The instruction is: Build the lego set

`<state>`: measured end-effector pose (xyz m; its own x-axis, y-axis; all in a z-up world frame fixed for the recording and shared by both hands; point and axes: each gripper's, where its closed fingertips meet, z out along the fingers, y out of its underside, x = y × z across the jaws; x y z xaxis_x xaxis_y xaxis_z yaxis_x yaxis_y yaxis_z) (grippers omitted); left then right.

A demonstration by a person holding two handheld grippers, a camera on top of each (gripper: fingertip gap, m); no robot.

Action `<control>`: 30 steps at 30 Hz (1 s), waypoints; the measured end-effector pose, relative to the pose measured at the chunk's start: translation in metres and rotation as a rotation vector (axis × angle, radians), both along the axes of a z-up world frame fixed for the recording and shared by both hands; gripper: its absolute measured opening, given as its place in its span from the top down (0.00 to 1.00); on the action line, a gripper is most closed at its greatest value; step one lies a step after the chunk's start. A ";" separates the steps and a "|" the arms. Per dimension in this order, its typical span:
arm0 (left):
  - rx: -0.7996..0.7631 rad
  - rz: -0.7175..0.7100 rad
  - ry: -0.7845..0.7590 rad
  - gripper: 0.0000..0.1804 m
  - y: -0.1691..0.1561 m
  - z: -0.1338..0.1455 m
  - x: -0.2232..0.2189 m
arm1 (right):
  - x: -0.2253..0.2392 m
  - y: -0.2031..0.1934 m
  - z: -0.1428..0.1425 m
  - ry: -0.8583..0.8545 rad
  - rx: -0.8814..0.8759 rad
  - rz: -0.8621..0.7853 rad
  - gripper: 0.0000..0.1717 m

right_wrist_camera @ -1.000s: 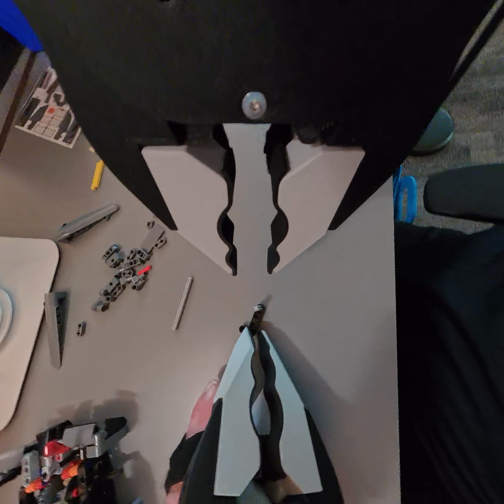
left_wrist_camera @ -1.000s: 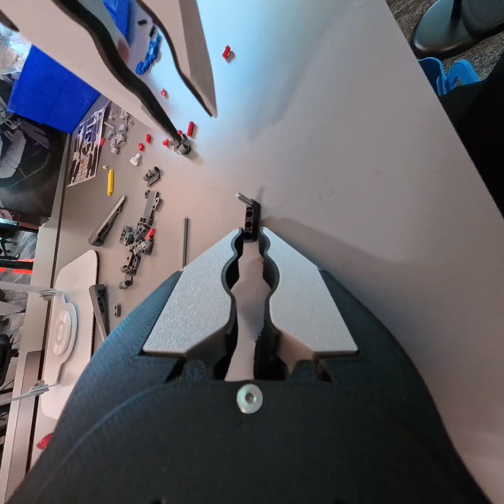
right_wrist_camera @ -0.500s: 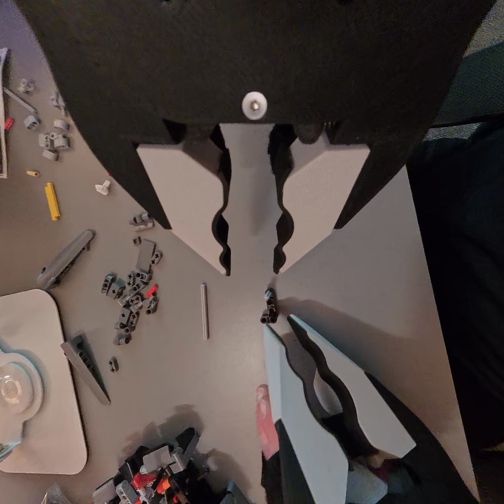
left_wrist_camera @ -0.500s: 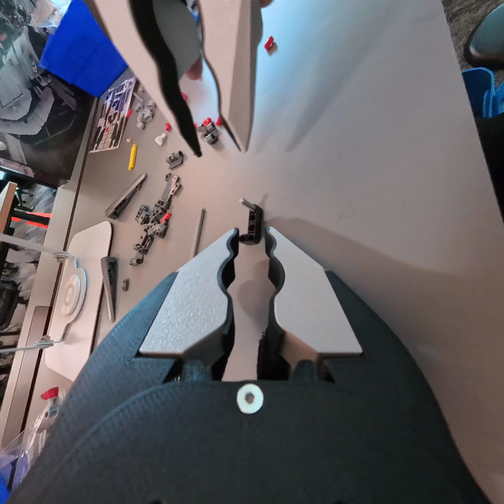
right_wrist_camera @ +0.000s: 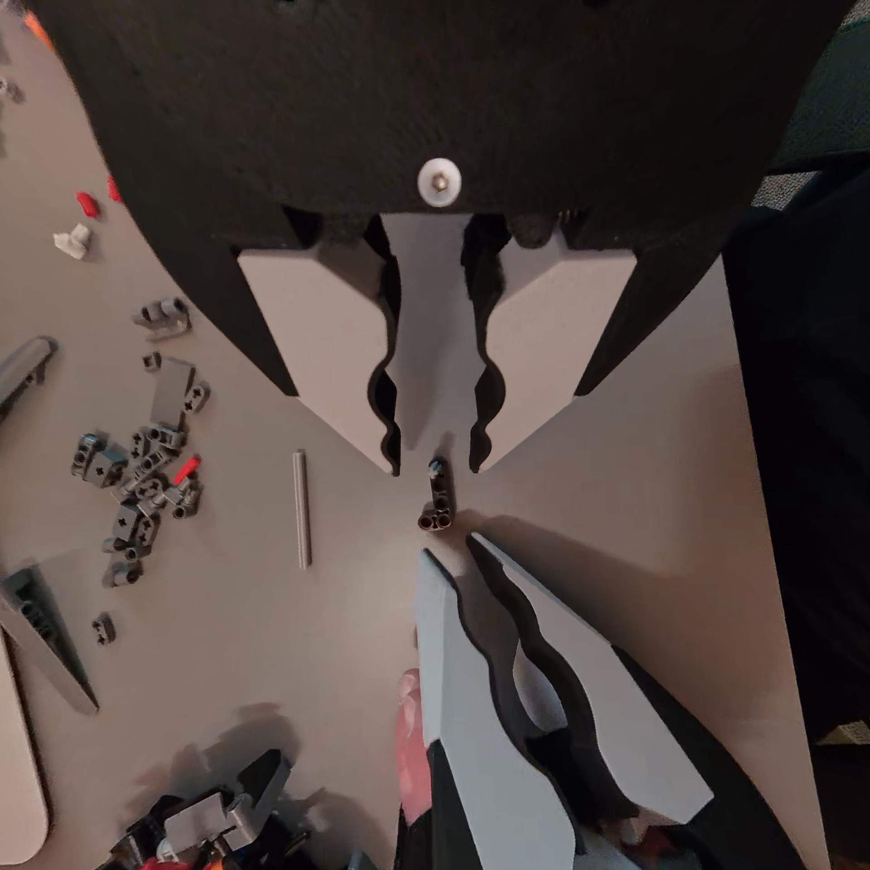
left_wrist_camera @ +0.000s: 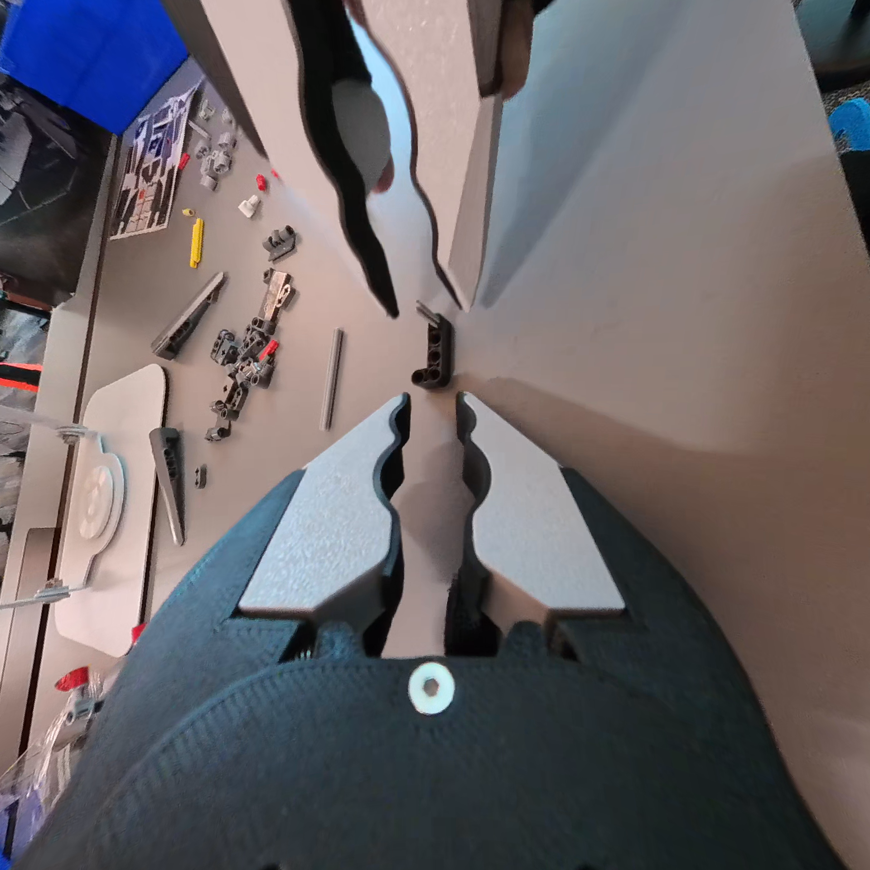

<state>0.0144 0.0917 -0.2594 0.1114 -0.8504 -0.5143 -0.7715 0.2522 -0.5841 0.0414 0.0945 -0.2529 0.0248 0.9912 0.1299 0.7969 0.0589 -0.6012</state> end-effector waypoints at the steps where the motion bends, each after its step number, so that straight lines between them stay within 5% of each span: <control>1: -0.001 0.000 0.001 0.91 0.000 0.000 0.001 | -0.003 0.000 -0.003 -0.004 -0.007 0.010 0.85; 7: -0.016 -0.006 0.016 0.90 -0.002 0.000 -0.002 | -0.018 0.003 -0.011 0.004 -0.042 0.115 0.98; 19: -0.029 0.004 0.091 0.92 -0.002 -0.001 -0.021 | -0.024 -0.017 -0.012 -0.091 -0.003 0.581 0.98; 30: -0.044 0.006 0.093 0.92 -0.002 -0.001 -0.024 | -0.011 -0.009 0.013 -0.012 0.043 0.471 0.79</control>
<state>-0.0091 0.0899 -0.2605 0.0703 -0.8717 -0.4849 -0.8246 0.2227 -0.5200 0.0299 0.0859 -0.2403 -0.4279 0.8880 0.1683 0.6846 0.4400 -0.5811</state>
